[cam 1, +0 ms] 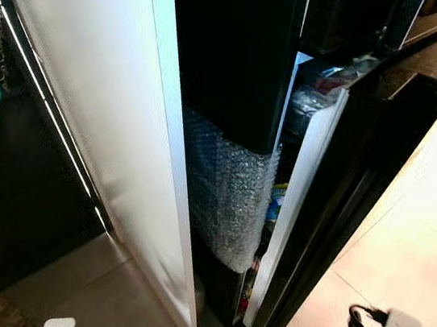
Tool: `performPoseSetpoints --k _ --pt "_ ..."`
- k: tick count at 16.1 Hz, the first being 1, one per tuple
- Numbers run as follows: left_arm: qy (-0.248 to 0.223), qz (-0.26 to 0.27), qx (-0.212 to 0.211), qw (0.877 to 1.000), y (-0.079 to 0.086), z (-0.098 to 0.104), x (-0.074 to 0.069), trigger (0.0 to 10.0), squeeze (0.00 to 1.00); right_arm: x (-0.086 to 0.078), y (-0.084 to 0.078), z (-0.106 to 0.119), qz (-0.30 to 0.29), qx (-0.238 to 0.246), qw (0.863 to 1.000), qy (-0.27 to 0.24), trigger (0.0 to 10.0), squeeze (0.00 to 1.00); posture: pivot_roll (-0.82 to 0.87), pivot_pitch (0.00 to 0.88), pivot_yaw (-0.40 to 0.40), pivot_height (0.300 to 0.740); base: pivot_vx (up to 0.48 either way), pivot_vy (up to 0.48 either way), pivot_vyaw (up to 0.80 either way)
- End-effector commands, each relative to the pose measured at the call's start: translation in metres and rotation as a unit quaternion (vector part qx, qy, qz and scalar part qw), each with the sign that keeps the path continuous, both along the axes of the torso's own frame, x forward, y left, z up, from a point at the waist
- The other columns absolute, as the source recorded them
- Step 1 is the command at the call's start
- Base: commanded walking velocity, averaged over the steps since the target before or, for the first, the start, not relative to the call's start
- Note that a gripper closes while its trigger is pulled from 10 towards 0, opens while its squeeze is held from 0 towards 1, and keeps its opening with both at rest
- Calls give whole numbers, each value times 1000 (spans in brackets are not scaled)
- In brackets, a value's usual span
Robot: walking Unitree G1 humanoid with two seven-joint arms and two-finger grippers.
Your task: Restocking fridge
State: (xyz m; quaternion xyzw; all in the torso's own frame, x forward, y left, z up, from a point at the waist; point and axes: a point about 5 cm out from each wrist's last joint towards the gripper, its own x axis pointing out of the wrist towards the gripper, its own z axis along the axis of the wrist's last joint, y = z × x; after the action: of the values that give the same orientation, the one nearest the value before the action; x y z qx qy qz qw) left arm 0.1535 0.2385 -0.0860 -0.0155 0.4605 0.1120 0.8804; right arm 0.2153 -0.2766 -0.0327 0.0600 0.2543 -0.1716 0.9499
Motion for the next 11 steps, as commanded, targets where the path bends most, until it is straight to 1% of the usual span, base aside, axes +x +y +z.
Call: performPoseSetpoints --k 1,3,5,7,9,10,11 --pt "-2 -45 -14 999 -5 0 1 10000 0 15 8 9 45 8 998 -35 10000 0 -140 0 61 740 0 0 0" --pt "-3 -58 -14 998 -6 0 1 10000 0 24 10 18 77 6 995 -65 10000 0 -145 0 61 740 0 0 0" --pt "-3 -59 -17 998 -9 -1 2 10000 0 35 14 30 120 11 988 -101 10000 0 -151 0 61 740 0 0 0" --pt "-4 -66 -21 998 -14 -1 4 10000 0 51 19 49 170 6 974 -152 10000 0 -152 0 55 740 0 0 0" --pt "-5 -68 -23 997 -15 -1 5 10000 0 60 21 61 187 6 966 -180 10000 0 -151 0 53 740 0 0 0" --pt "-2 -69 -24 997 -16 -2 4 10000 0 71 28 76 222 10 951 -214 10000 0 -148 0 52 740 0 0 0" --pt "-1 -69 -23 997 -16 -2 3 10000 0 73 30 79 233 9 947 -221 10000 0 -147 0 52 740 0 0 0"
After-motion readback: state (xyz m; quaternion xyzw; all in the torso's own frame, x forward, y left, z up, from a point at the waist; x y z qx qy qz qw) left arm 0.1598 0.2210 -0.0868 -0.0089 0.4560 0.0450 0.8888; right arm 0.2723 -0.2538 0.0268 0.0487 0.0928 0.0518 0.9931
